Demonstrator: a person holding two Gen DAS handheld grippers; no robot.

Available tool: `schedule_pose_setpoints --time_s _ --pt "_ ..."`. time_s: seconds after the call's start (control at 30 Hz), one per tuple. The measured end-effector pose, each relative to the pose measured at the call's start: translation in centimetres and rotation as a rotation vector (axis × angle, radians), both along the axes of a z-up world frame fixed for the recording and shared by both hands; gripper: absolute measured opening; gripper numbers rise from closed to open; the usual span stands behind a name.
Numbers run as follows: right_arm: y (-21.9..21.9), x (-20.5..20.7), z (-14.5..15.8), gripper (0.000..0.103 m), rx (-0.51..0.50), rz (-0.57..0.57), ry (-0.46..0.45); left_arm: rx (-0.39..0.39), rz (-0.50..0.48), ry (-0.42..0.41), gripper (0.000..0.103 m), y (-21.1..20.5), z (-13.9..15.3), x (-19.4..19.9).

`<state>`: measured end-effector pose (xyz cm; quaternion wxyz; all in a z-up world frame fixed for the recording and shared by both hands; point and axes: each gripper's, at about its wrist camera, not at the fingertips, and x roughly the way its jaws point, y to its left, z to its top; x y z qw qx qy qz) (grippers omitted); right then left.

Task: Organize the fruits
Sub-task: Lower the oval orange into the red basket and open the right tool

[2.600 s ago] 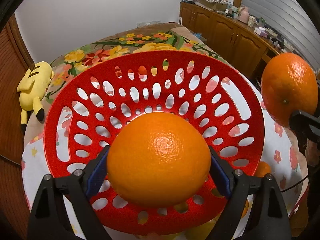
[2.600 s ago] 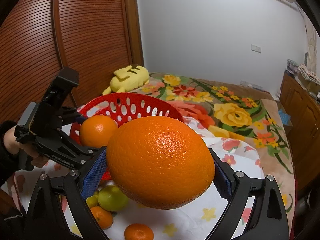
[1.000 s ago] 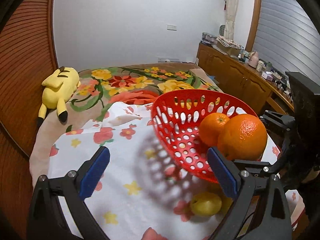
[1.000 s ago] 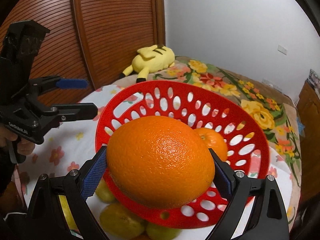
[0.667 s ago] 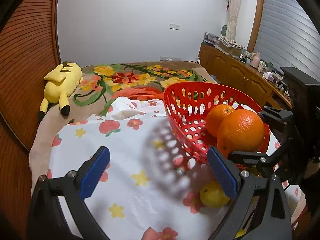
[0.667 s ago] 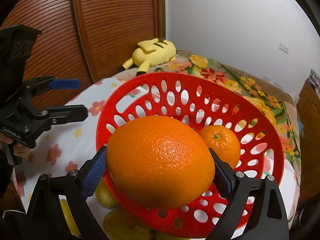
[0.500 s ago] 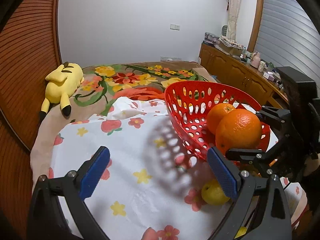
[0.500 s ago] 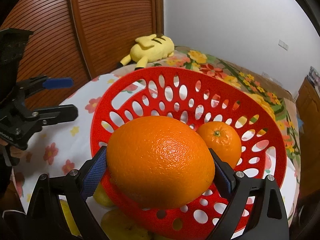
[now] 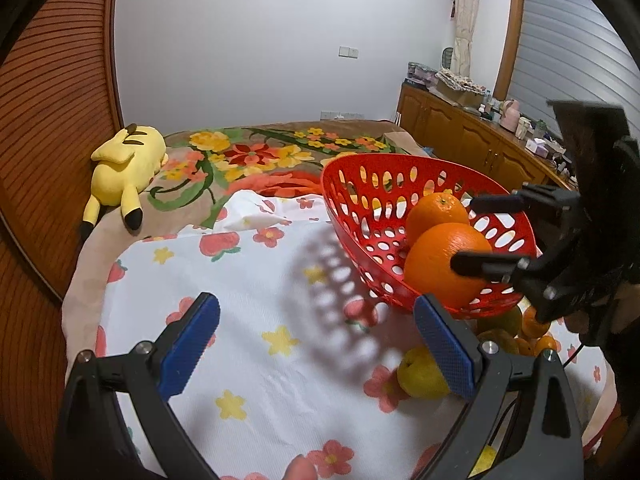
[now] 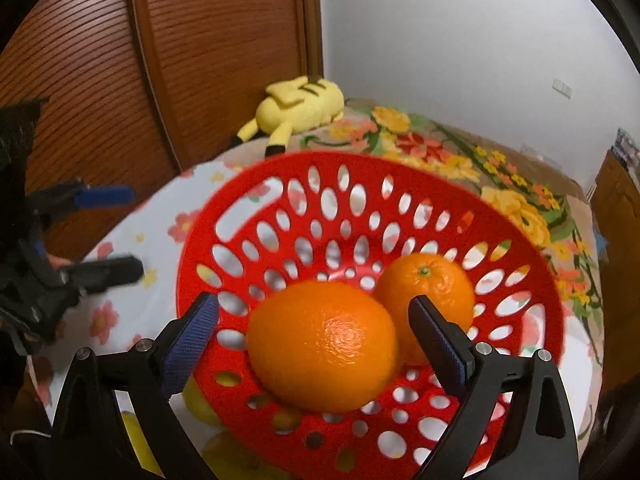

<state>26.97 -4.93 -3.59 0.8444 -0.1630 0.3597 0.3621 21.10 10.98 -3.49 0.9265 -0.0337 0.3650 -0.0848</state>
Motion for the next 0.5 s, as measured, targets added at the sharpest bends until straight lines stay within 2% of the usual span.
schedule_pose_setpoints --time_s 0.3,0.5 --pt "-3.1 -2.5 2.7 0.098 0.066 -0.055 -0.053 -0.009 -0.024 -0.003 0.098 -1.8 0.0 -1.9" --pt "-6.3 -6.0 4.0 0.098 0.110 -0.108 -0.107 -0.018 -0.037 -0.014 0.098 -3.5 -0.2 -4.1"
